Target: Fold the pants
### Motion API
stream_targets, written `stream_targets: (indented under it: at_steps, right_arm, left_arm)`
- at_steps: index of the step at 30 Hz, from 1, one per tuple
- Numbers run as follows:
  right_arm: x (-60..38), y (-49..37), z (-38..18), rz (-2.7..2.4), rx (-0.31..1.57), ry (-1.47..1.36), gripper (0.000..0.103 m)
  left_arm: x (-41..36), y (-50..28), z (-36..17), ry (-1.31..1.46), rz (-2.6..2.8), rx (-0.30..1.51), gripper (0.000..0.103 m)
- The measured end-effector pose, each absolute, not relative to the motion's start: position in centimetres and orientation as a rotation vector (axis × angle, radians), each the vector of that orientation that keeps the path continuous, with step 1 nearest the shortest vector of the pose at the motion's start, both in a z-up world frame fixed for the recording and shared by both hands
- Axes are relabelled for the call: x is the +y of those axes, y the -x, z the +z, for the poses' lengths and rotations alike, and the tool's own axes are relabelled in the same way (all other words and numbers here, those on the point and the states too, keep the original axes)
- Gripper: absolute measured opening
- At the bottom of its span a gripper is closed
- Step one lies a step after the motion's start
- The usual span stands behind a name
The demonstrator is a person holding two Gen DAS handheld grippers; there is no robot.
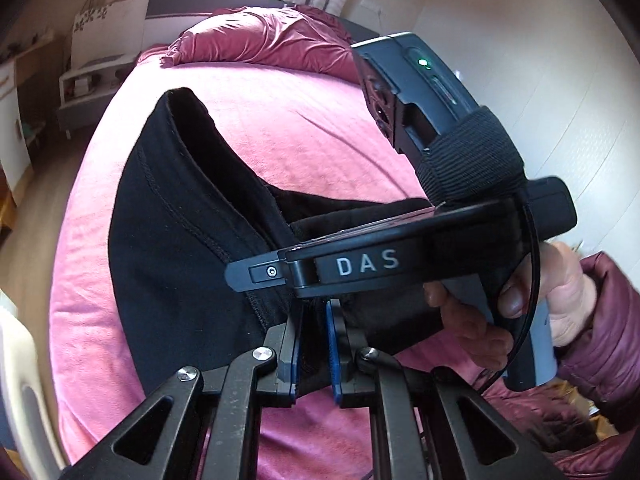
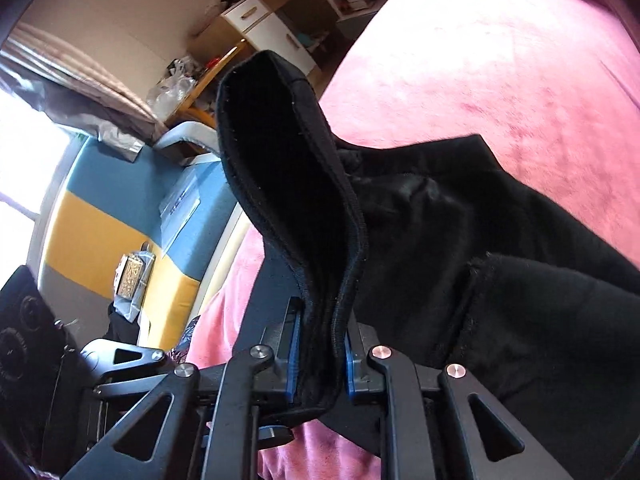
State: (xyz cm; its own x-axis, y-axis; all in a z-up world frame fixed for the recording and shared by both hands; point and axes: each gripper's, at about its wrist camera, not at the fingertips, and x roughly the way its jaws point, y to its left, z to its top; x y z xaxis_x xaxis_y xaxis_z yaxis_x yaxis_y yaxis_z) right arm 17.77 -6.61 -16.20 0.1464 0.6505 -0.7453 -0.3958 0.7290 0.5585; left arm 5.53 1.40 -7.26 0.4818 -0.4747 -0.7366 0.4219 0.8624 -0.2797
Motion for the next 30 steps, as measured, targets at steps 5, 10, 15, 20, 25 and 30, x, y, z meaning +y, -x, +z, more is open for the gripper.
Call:
stream_targets:
  at_steps: [5, 10, 15, 20, 25, 30]
  right_arm:
    - [-7.7, -17.5, -17.0, 0.746, 1.217, -0.3, 0.016]
    - [-8.3, -17.2, -17.4, 0.735, 1.219, -0.331, 0.016]
    - [-9.0, -17.2, -17.1, 0.726, 1.211, -0.357, 0.015]
    - [-9.3, -17.0, -16.9, 0.719, 1.205, -0.371, 0.015]
    - [-9.9, -16.5, -16.0, 0.725, 1.19, -0.394, 0.013]
    - [-10.5, -16.3, -15.1, 0.74, 1.182, -0.43, 0.013]
  left_arm:
    - [-0.7, -5.1, -7.1, -0.029, -0.507, 0.924, 0.013]
    - [-0.6, -4.8, -7.8, -0.061, -0.496, 0.929, 0.014]
    - [-0.7, -4.5, -7.5, -0.079, -0.485, 0.923, 0.02]
    - [0.1, -4.2, -7.2, -0.079, -0.494, 0.931, 0.026]
    - [3.4, -3.7, -5.6, 0.032, -0.653, 0.955, 0.027]
    - [12.5, -4.5, -4.6, 0.285, -0.581, 0.927, 0.027]
